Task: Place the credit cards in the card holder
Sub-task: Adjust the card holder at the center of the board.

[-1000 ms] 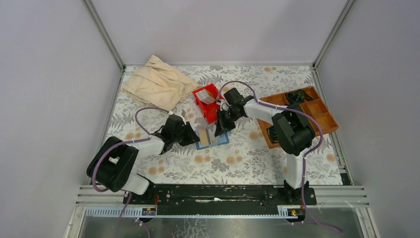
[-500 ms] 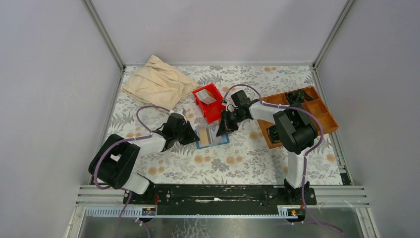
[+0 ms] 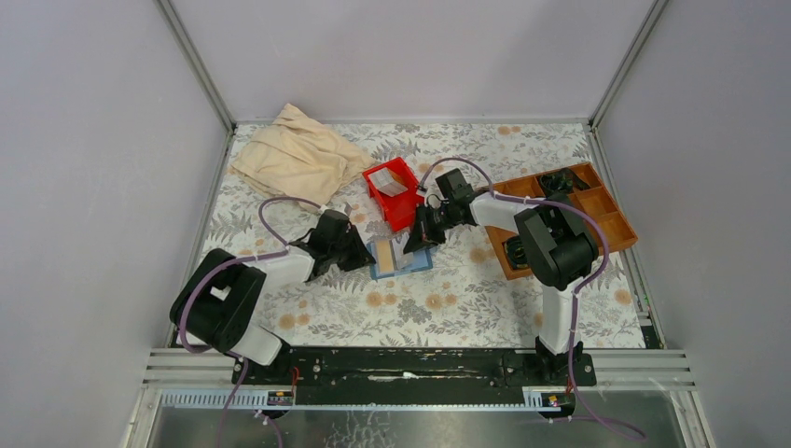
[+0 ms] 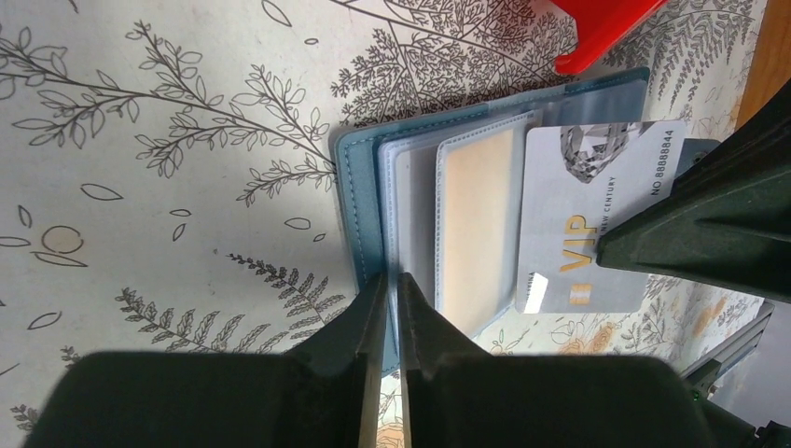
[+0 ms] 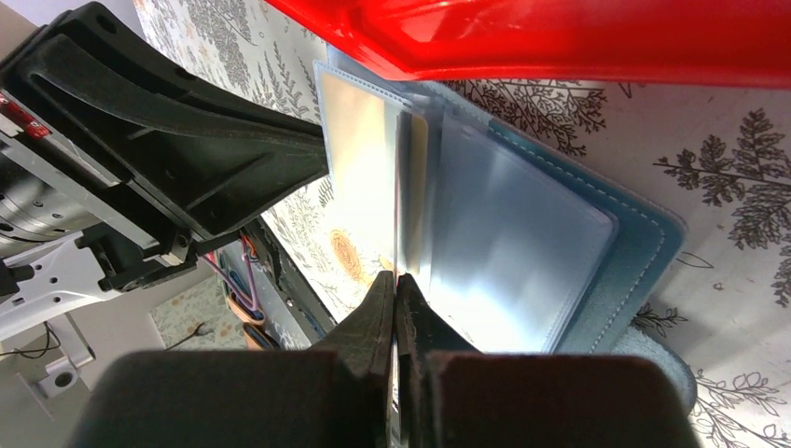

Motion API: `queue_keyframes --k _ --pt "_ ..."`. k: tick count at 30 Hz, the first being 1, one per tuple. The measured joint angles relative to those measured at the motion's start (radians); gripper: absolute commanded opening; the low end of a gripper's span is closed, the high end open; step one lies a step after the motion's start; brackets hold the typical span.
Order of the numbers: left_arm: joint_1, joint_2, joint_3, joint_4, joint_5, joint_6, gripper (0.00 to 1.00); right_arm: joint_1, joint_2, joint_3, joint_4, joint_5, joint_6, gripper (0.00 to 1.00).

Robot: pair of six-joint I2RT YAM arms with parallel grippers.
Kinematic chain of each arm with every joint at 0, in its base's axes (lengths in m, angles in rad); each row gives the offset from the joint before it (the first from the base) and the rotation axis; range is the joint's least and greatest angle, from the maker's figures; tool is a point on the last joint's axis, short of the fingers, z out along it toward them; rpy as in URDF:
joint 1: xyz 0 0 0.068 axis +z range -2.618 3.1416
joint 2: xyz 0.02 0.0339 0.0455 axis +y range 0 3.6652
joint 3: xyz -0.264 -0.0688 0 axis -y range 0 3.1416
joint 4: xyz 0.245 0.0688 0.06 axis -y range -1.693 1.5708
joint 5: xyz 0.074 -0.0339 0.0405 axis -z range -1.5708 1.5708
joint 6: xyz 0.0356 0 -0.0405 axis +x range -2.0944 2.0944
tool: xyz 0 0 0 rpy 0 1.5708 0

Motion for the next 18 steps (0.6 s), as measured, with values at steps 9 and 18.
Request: queue_keyframes --k 9,18 --pt "0.000 0.012 0.011 0.000 -0.002 0.000 0.13 0.000 0.000 -0.006 -0.008 0.011 -0.006 0.00" --pt "0.000 0.017 0.020 -0.011 -0.003 0.000 0.12 -0.013 0.000 -0.006 -0.017 0.023 -0.018 0.00"
